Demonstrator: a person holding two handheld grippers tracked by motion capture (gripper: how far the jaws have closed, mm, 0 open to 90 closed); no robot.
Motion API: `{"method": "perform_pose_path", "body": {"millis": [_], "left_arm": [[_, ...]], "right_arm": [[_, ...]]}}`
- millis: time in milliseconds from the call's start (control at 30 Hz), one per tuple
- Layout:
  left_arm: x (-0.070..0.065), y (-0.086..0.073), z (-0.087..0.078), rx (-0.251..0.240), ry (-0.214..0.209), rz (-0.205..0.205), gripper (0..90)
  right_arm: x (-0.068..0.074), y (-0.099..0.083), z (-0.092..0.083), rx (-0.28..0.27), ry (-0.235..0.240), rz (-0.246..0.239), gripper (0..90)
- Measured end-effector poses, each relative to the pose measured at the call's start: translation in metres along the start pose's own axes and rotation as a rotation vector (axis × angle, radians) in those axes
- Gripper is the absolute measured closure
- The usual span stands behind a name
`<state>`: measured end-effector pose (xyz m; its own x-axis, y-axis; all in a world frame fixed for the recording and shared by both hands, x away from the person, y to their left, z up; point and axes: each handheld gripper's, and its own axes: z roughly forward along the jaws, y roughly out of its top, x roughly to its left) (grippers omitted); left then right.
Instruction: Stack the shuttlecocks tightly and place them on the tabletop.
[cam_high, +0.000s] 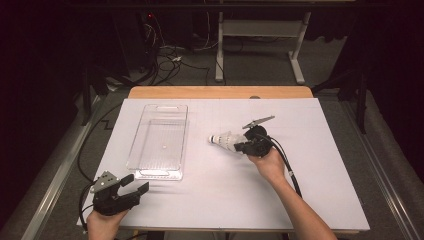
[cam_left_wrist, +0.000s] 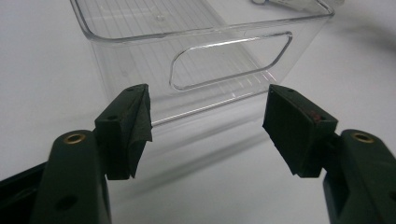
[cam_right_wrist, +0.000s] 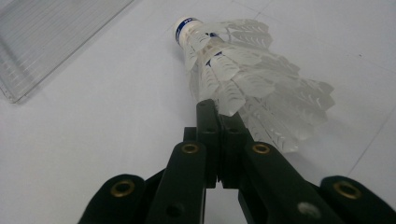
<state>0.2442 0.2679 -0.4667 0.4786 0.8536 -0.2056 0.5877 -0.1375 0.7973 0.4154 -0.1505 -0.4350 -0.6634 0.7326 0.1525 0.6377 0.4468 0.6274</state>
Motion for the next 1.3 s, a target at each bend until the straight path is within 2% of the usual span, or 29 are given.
{"method": "perform_pose_path", "body": {"millis": [500,1033,1300], "left_arm": [[0.0001,0.0000,-0.0001,0.000,-0.001,0.000,33.0],[0.0007,-0.0003,-0.0005,-0.002,0.000,-0.003,33.0],[0.0009,-0.0005,-0.0008,-0.004,-0.002,-0.005,33.0]], "right_arm": [[-0.0003,-0.0006,0.0014,-0.001,-0.004,0.007,88.1],[-0.0017,-0.0027,0.0004,-0.002,0.006,0.026,73.4],[-0.0018,-0.0066,-0.0027,-0.004,-0.005,0.038,67.3]]}}
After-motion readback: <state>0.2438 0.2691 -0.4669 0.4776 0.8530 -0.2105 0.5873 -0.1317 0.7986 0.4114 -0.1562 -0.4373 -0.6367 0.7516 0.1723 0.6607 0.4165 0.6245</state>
